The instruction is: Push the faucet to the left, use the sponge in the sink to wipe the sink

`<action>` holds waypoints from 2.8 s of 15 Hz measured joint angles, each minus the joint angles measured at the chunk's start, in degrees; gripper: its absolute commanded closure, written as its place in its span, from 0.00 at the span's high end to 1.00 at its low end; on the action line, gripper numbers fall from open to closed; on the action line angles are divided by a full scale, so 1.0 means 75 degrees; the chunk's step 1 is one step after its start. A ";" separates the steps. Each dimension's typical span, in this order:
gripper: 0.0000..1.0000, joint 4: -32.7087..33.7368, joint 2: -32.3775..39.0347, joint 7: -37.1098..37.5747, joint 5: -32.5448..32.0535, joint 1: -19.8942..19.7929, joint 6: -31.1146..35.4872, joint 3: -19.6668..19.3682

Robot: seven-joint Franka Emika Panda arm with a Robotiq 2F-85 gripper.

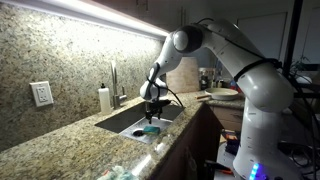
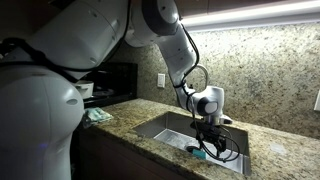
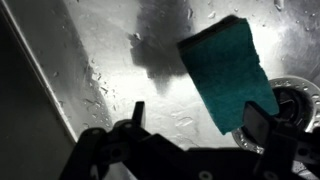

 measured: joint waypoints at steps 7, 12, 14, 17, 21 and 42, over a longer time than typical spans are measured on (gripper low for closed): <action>1.00 0.0285 0.0078 -0.0003 -0.0461 -0.0805 -0.0358 0.1270; 1.00 0.0292 0.0298 -0.0002 -0.0625 -0.0787 -0.0575 0.1443; 1.00 0.0325 0.0415 -0.0002 -0.0770 -0.0787 -0.0538 0.1430; 1.00 0.0471 0.0539 0.0000 -0.0968 -0.0766 -0.0414 0.1429; 1.00 0.0744 0.0674 0.0170 -0.1432 -0.0625 -0.0116 0.1331; 0.10 0.1478 0.1321 0.0338 -0.1708 -0.0559 -0.0040 0.1395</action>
